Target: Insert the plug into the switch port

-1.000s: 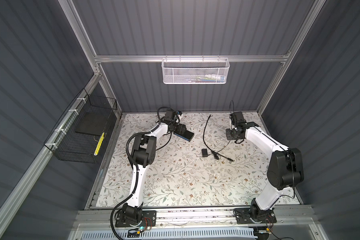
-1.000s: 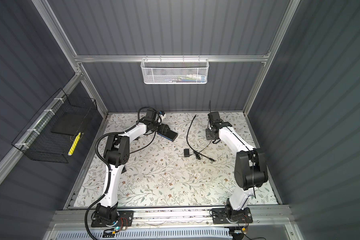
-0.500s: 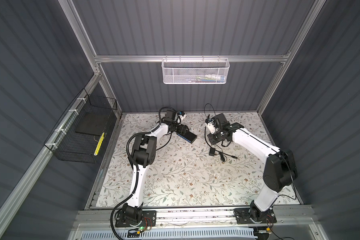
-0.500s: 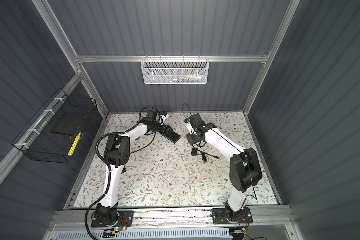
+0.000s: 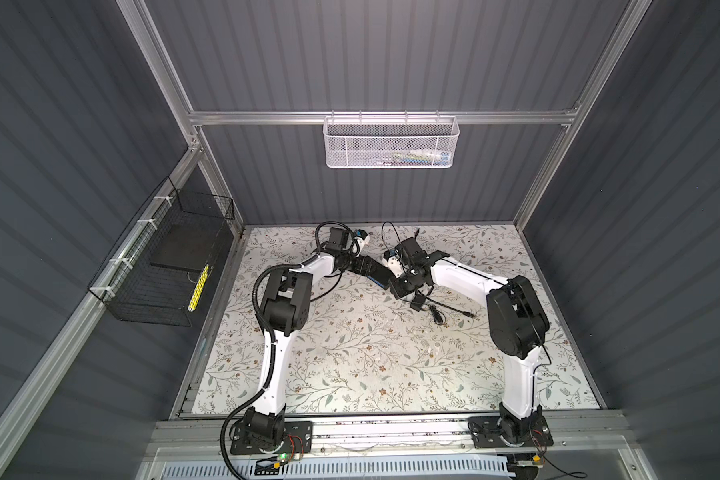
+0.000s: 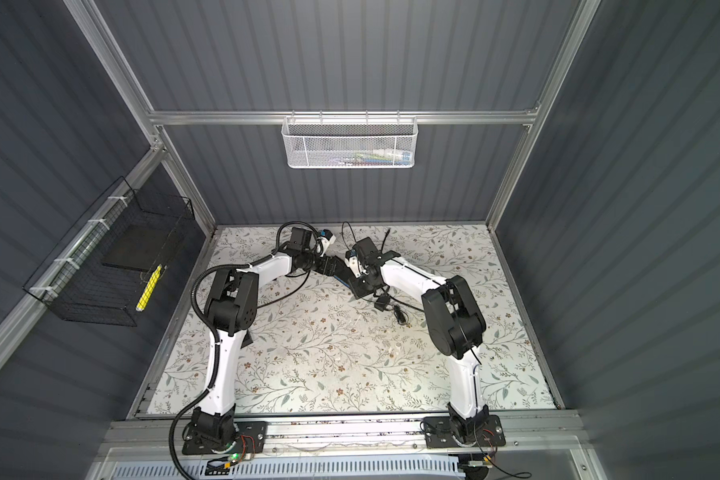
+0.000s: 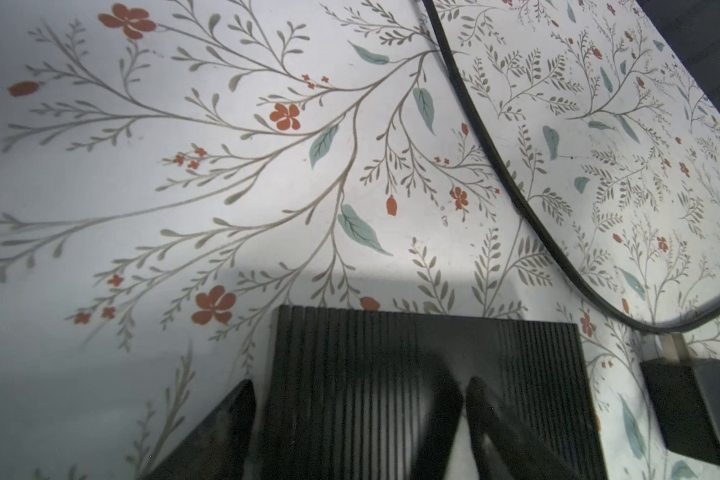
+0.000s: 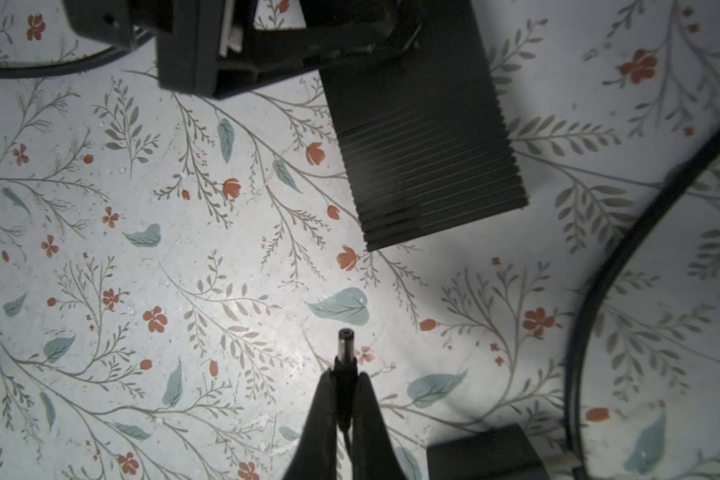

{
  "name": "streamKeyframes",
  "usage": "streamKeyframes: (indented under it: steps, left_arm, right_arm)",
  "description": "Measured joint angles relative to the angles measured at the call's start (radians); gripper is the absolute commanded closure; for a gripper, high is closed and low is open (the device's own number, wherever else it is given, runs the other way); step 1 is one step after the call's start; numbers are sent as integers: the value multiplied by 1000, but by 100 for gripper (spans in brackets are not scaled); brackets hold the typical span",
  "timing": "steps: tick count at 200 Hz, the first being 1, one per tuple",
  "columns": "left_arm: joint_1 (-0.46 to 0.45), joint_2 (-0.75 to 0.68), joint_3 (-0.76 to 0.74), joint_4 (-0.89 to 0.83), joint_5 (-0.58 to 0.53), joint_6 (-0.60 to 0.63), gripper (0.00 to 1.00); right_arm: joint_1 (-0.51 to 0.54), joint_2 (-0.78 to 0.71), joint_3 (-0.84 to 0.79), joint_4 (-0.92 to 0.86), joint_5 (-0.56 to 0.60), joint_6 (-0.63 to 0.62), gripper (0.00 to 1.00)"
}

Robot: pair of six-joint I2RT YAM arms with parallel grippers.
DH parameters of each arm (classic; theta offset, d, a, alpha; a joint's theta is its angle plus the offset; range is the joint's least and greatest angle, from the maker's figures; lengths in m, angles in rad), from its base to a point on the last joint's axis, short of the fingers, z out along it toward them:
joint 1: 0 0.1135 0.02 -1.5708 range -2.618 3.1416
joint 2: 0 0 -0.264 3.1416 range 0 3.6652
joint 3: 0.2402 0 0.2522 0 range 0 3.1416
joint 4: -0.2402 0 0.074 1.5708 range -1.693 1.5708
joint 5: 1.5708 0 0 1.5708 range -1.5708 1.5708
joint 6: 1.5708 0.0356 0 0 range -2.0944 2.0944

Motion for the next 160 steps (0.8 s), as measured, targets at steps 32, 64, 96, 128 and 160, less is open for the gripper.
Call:
streamKeyframes:
  steps: [32,64,96,128,160]
  left_arm:
    - [9,0,1,-1,21,0,21]
    - [13,0,28,-2,42,-1,21]
    - [12,0,51,-2,70,0,21]
    - [12,13,81,-12,90,0,22]
    - [12,34,98,-21,106,0,22]
  right_arm:
    - [-2,19,-24,8,16,21,100]
    - [-4,72,-10,-6,69,2,100]
    - [-13,103,23,-14,98,-34,100]
    - [-24,114,39,-2,116,-74,100]
    - [-29,139,71,0,111,-106,100]
